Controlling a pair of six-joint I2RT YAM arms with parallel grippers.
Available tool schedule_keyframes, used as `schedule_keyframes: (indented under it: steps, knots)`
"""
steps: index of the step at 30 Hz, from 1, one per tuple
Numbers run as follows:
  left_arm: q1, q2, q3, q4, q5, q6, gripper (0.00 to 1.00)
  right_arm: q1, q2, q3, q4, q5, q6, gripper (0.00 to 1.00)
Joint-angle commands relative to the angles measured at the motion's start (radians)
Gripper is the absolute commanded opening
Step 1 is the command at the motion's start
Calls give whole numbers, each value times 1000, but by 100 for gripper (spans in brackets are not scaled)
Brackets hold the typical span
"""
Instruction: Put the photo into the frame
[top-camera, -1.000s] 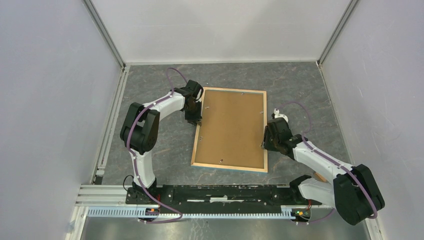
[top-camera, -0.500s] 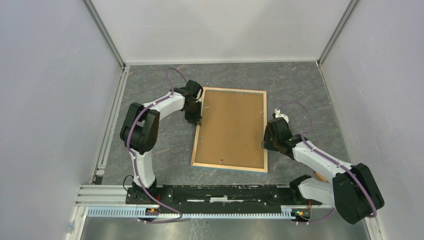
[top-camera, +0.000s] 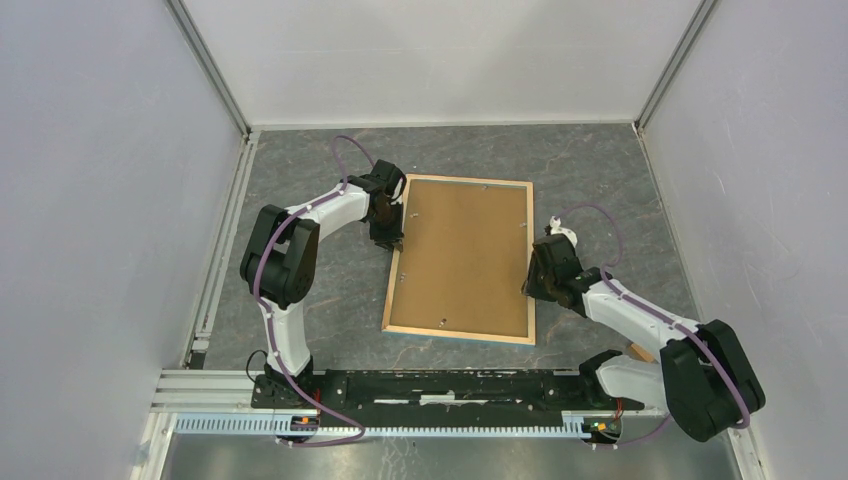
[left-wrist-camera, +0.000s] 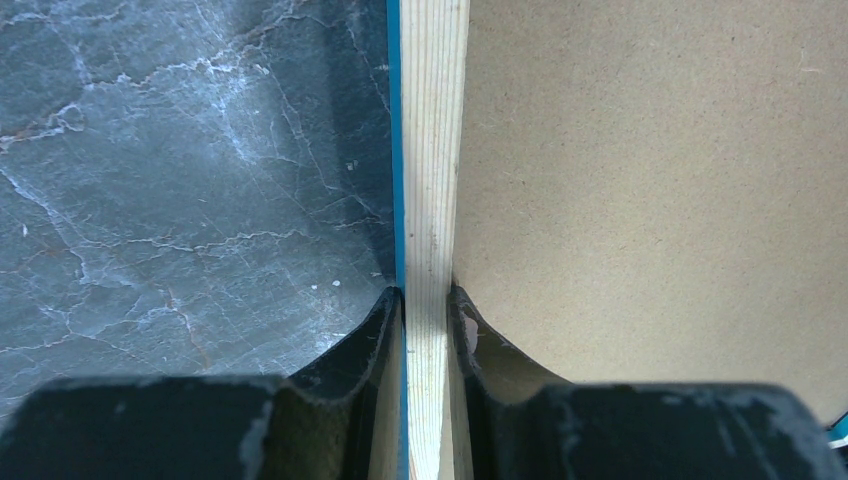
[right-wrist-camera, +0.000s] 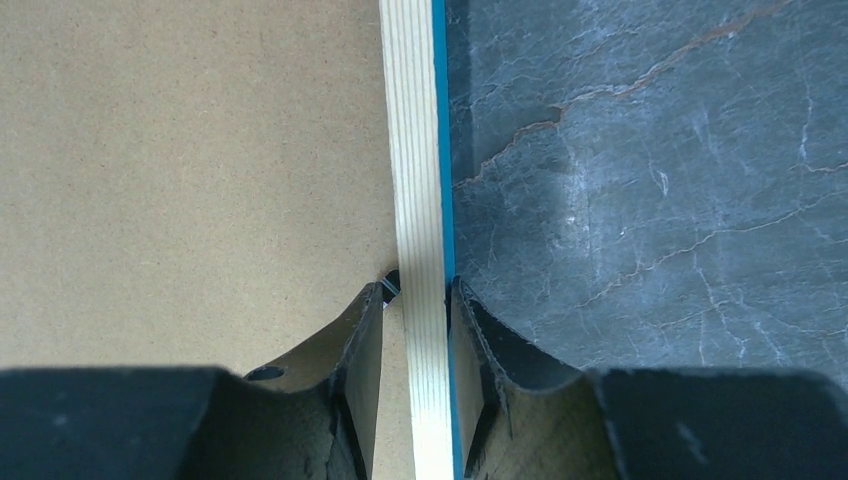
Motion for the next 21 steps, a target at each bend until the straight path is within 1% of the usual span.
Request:
schedule_keyframes:
  steps: [1,6,9,13,17,21]
  knots:
    - [2,6,-12,17,20,-31,2,-1,35,-68,16,27,38,32]
    - [3,6,-13,18,20,-31,2,-2,27,-121,38,4,85,27]
    - [2,4,-15,17,19,-31,2,-1,56,-131,38,5,93,26]
    - [2,3,-18,18,15,-31,2,-7,86,-150,44,-37,121,24]
    - [2,0,-20,16,5,-33,2,-8,45,-179,39,-49,199,19]
    - [2,-1,-20,12,-9,-38,2,-9,-31,-195,19,-19,276,18]
